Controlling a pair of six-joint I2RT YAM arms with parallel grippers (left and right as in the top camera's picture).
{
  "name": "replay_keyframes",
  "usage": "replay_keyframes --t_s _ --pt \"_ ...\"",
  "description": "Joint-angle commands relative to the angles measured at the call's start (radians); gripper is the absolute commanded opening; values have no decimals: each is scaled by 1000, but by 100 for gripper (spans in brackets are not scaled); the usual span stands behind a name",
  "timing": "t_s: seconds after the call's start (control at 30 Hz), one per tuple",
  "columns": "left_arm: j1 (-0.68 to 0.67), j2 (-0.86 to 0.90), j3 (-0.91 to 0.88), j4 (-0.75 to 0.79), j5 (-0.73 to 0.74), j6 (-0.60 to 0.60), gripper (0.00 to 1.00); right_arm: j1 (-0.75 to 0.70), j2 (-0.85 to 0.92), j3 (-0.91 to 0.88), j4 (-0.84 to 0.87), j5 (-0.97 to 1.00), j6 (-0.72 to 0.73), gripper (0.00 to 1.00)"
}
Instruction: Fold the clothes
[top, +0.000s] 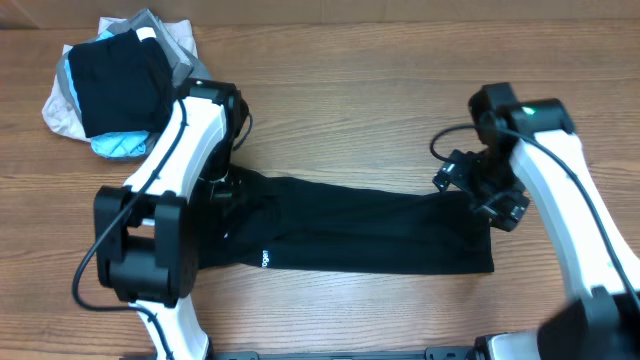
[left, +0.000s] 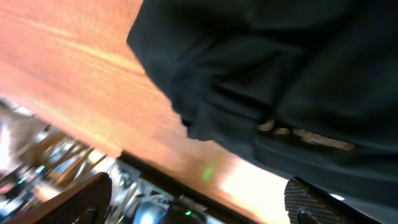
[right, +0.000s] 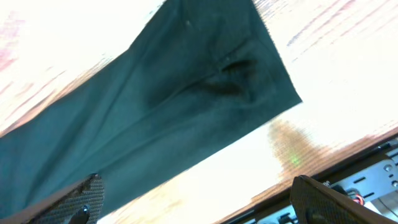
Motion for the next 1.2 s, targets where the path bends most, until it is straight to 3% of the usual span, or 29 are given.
replay_keyframes --t_s 0.0,0.17,0.3,0.6,1.17 --pt "-35 -124 63 24 87 14 88 17 -60 1 -5 -4 -20 100" --pt "-100 -195 63 154 280 160 84 27 -61 -81 34 -5 -24 100" --pt "-154 -158 63 211 285 175 85 21 -61 -225 133 -9 47 100" --pt "-169 1 63 321 306 197 83 17 -60 -409 353 -105 47 100" --pt "-164 69 56 111 282 115 74 17 -60 -521 438 -103 99 100"
